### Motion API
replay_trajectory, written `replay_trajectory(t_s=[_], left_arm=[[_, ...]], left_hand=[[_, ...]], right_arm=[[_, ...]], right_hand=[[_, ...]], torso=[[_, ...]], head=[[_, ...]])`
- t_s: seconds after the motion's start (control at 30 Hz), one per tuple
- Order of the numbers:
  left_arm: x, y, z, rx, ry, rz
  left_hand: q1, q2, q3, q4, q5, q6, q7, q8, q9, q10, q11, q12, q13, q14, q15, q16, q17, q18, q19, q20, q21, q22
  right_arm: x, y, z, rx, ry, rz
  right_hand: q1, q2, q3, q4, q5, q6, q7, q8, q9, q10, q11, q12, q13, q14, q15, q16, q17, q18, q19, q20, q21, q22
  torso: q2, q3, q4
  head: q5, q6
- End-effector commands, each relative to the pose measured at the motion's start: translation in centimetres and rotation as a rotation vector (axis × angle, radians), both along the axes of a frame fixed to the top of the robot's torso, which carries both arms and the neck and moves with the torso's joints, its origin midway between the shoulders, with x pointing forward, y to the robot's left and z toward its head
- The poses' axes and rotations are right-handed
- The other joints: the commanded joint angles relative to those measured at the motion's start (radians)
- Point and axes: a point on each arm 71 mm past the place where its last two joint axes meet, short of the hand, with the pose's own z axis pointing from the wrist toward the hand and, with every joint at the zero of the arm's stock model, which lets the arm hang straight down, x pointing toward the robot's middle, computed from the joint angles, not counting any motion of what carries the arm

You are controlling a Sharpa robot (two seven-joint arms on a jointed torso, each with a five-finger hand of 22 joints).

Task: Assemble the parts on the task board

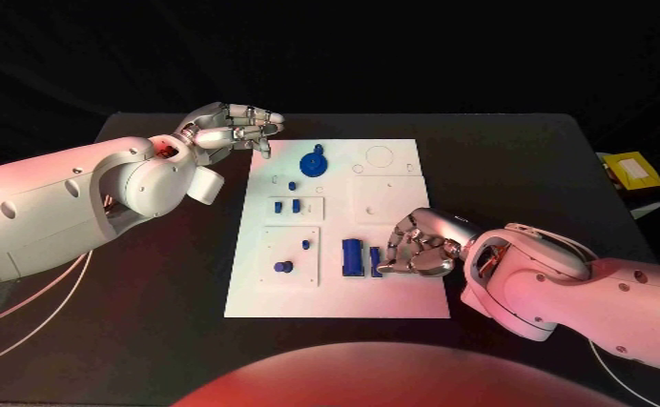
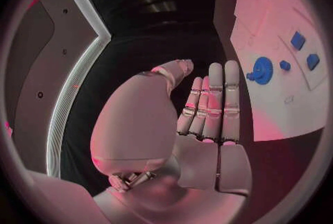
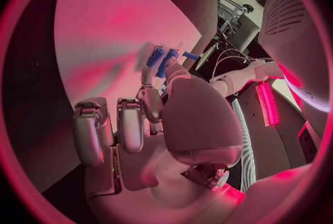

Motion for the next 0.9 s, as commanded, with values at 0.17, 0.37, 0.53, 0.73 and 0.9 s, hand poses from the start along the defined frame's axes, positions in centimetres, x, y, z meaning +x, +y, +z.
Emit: replay_trajectory(t_s=[0.17, 0.37, 0.53, 0.73, 0.9], left_arm=[[-0.1, -0.2, 0.1, -0.010, -0.003, -0.017], [-0.1, -0.2, 0.1, -0.010, -0.003, -0.017], [-0.1, -0.2, 0.1, -0.010, -0.003, -0.017], [-0.1, -0.2, 0.1, -0.010, -0.003, -0.019], [-0.1, -0.2, 0.1, -0.010, -0.002, -0.018]], left_hand=[[-0.003, 0.010, 0.005, 0.000, 0.004, -0.005, 0.022, 0.002, -0.001, -0.009, 0.000, 0.004, -0.001, -0.005, -0.001, 0.000, -0.002, 0.014, 0.006, 0.001, 0.004, 0.001], [-0.003, 0.010, 0.005, 0.000, 0.004, -0.005, 0.022, 0.002, -0.001, -0.009, 0.000, 0.004, -0.001, -0.005, -0.001, 0.000, -0.002, 0.014, 0.006, 0.001, 0.004, 0.001], [-0.003, 0.010, 0.005, 0.000, 0.004, -0.005, 0.022, 0.002, -0.001, -0.009, 0.000, 0.004, -0.001, -0.005, -0.001, 0.000, -0.002, 0.014, 0.006, 0.001, 0.004, 0.001], [-0.003, 0.010, 0.005, 0.000, 0.004, -0.005, 0.022, 0.002, -0.001, -0.009, 0.000, 0.004, -0.001, -0.005, -0.001, 0.000, -0.002, 0.014, 0.006, 0.001, 0.004, 0.001], [-0.003, 0.010, 0.005, 0.000, 0.004, -0.005, 0.022, 0.002, -0.001, -0.009, 0.000, 0.004, -0.001, -0.005, -0.001, 0.000, -0.002, 0.014, 0.006, 0.001, 0.004, 0.001]], right_arm=[[-0.1, 0.2, -0.7, -0.042, 0.029, 0.022], [-0.1, 0.2, -1.0, -0.059, 0.029, 0.023], [0.1, 0.3, -1.2, -0.070, 0.019, 0.011], [0.3, 0.7, -1.5, -0.078, 0.016, 0.006], [0.4, 0.8, -1.7, -0.085, 0.022, 0.009]], right_hand=[[0.013, 0.009, -0.008, -0.001, 0.000, 0.003, -0.003, -0.001, -0.002, 0.004, 0.001, 0.007, 0.004, 0.078, -0.008, 0.006, 0.136, -0.007, 0.105, -0.009, 0.005, 0.263], [0.029, 0.013, -0.010, -0.003, 0.000, 0.004, -0.003, -0.002, -0.004, 0.004, 0.000, 0.007, 0.005, 0.078, -0.009, 0.006, 0.136, -0.007, 0.105, -0.008, 0.005, 0.263], [0.029, 0.017, -0.011, 0.000, 0.000, 0.005, -0.003, -0.002, -0.004, 0.004, 0.000, 0.007, 0.005, 0.078, -0.009, 0.007, 0.136, -0.007, 0.105, -0.009, 0.005, 0.263], [0.012, 0.043, -0.022, 0.006, 0.003, 0.011, -0.003, -0.002, -0.007, 0.008, 0.000, 0.015, 0.010, 0.079, -0.009, 0.008, 0.139, -0.007, 0.105, -0.008, 0.005, 0.263], [0.011, 0.044, -0.022, 0.006, 0.003, 0.011, -0.003, -0.002, -0.007, 0.009, 0.000, 0.016, 0.010, 0.079, -0.009, 0.008, 0.138, -0.007, 0.105, -0.008, 0.005, 0.263]], torso=[[0.000, -0.0012, 0.0012], [0.000, -0.0010, 0.0008], [0.000, -0.0012, 0.0002], [0.001, 0.0003, 0.0021], [0.000, -0.0007, 0.0004]], head=[[0.000, 0.000], [0.001, 0.000], [0.001, 0.000], [0.000, 0.000], [0.001, 0.000]])
